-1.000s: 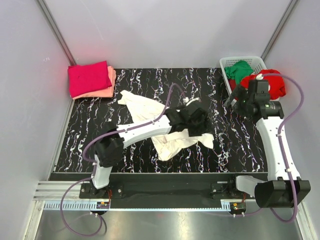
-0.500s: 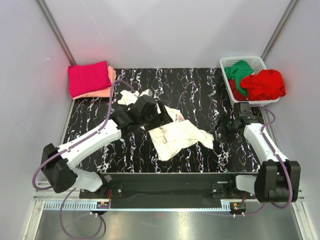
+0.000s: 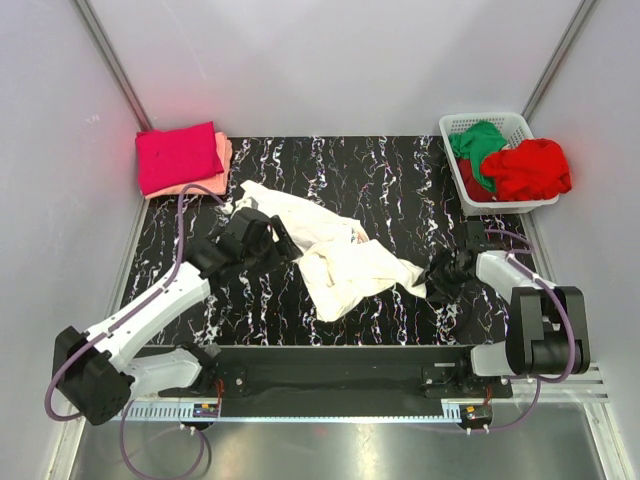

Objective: Fold and stack the t-shirts

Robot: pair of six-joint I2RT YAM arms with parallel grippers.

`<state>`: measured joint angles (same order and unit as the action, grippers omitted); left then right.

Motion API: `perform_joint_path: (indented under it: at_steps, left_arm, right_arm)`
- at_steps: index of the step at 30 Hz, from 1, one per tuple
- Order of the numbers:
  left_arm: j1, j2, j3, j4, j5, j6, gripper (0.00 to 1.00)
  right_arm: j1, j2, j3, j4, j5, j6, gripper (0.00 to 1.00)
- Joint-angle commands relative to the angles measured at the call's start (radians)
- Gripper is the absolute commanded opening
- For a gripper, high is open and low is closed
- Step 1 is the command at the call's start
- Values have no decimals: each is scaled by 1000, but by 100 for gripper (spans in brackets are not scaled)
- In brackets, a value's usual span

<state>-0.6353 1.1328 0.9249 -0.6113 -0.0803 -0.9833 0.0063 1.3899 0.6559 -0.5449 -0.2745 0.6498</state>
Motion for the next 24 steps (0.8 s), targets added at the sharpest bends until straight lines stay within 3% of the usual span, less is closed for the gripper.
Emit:
perform_joint_path:
  at_steps: [1,8,10,14,15,16,17,20,23,24]
  left_arm:
    - [17,-51,-38,24,-26,18,78]
    - [52,-80,-83,24,-16,23,78]
    - [63,-90,-86,13,-18,40,78]
    - [97,-102,-98,-4,-15,61,78]
    - [101,-105,-103,-4,-13,66,78]
    - [106,-107,-104,-1,-9,67,78]
    - [111,-107,-107,-2,-9,69,78]
    - [111,-102,-106,-7,-9,75,76]
    - [109,-103,-109,-13,-22,83,75]
    - [111,-105,-109,-16,-30,86,74]
  right_arm:
    - [52,4,-12,60,46,16,60]
    - [96,90,-2,92,81,25,56]
    - [96,100,7,94,87,17,50]
    - [96,100,7,99,87,14,24]
    - [96,98,5,99,87,17,10]
    - [96,98,10,97,89,17,3]
    - [96,95,13,85,92,17,0]
    - [96,58,39,48,92,20,0]
    - [96,-26,152,-65,80,24,0]
    - [96,-50,257,-102,78,25,0]
